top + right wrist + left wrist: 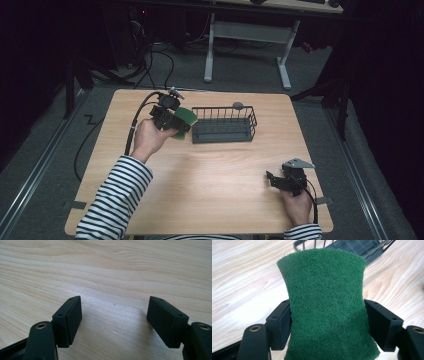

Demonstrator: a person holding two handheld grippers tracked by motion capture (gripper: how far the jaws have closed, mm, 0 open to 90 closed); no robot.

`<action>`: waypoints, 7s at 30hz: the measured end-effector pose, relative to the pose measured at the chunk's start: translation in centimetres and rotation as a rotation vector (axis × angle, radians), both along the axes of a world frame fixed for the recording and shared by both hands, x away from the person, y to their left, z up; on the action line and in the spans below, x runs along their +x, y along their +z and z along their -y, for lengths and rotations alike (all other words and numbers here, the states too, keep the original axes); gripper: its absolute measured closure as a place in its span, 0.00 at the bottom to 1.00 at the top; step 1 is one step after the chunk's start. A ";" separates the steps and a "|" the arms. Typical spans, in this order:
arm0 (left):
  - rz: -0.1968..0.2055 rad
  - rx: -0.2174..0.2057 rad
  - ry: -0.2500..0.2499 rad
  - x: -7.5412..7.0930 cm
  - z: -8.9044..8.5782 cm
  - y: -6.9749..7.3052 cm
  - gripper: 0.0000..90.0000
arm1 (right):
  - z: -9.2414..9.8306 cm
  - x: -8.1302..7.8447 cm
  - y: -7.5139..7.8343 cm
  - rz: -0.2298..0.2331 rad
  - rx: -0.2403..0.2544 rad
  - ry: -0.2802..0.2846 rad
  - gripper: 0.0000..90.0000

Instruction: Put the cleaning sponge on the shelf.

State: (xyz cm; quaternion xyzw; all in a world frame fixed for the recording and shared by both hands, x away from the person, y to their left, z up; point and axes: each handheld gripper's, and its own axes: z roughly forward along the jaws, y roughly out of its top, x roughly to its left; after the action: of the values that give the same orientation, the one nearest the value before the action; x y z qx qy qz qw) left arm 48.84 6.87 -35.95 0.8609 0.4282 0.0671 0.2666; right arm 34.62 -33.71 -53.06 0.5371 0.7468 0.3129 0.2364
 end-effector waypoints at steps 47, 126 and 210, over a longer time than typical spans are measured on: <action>0.088 -0.001 0.065 7.9 11.0 -3.1 0.31 | -0.3 -0.1 0.0 0.000 -0.003 0.040 0.31; 0.066 0.100 0.084 7.2 10.6 -7.3 0.32 | -0.4 -0.1 0.0 -0.001 -0.001 0.041 0.31; 0.135 -0.124 0.138 -2.7 -6.9 -2.6 0.19 | -0.4 -0.1 0.0 -0.001 0.000 0.039 0.31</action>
State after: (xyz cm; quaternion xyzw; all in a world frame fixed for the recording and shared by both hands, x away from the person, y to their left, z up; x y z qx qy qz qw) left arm 46.18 13.74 -38.53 0.8047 0.4709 0.1162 0.3424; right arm 34.51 -33.33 -53.06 0.5226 0.7572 0.3174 0.2299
